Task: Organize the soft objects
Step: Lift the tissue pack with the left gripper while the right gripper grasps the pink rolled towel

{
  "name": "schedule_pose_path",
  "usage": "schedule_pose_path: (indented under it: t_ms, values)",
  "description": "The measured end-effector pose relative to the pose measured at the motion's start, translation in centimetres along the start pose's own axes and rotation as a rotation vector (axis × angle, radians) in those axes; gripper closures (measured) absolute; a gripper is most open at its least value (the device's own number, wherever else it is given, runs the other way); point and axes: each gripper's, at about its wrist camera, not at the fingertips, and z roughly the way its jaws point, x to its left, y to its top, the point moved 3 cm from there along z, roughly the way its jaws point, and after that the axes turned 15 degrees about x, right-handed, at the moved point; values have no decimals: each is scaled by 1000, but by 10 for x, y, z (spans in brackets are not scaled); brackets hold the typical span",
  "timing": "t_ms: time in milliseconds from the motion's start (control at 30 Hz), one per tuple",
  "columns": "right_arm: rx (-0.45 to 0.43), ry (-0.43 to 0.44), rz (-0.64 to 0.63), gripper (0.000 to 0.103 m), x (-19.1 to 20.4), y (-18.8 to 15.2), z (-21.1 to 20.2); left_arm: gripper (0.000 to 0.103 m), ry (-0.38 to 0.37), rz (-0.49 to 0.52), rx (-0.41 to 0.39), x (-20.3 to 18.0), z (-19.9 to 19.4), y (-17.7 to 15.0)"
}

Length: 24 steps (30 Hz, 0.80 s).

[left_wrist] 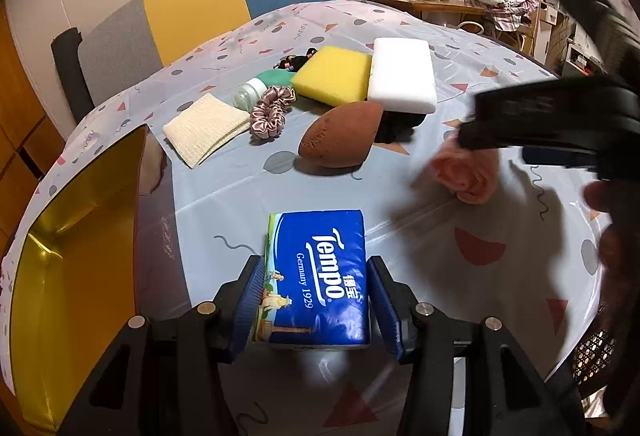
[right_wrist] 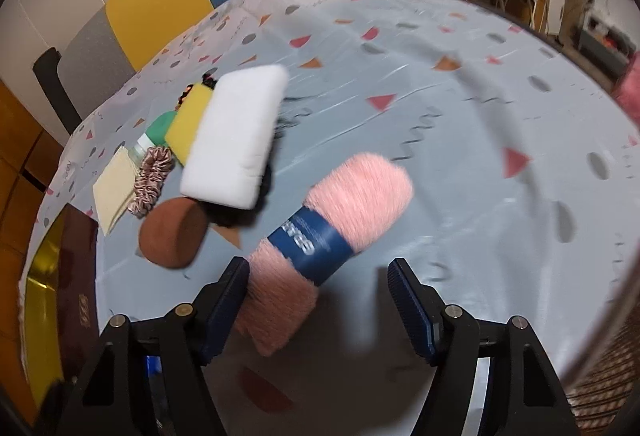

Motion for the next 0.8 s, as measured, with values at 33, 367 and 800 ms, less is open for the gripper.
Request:
schedule_pose_path:
  t_ms: [33,367,800]
  values:
    - [-10,-20,0,30,-5,-1,-4,50,-8,-6,-1,0,0,0]
    - [5,56,75,28,-2,15,5,49,-20,4,29,-5,6,-2]
    - [13,62,60,53,-20,1,4,50,-179,-46,48,3,-1,-3]
